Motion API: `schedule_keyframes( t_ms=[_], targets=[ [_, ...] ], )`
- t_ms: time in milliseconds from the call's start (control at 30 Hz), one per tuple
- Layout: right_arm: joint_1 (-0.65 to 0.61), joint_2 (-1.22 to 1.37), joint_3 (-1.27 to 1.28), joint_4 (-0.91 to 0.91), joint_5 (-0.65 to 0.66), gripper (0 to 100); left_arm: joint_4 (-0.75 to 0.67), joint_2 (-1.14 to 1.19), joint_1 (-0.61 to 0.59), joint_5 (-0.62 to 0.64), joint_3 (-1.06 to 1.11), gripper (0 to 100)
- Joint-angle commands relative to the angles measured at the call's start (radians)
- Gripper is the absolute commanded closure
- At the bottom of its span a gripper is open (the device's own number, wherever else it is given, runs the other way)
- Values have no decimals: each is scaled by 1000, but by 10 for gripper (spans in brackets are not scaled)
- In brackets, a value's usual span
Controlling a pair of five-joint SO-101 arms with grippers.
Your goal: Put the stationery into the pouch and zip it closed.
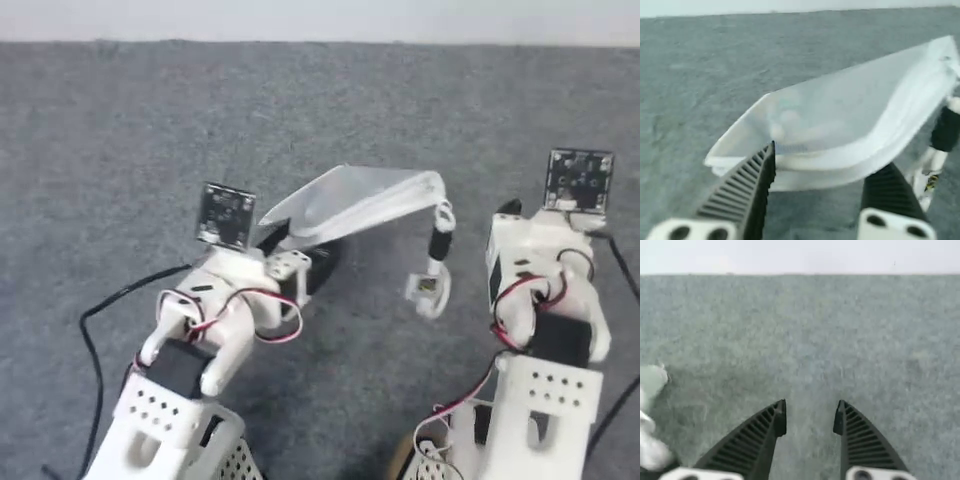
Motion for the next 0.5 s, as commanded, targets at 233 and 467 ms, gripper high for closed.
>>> schedule_keyframes(
  t_ms=[233,467],
  targets=[
    [-7,-265,203,19,2,841,123,-333,-92,28,-22,728],
    [-7,-452,364,13,2,841,137,-611,-92,23,82,731]
  ],
)
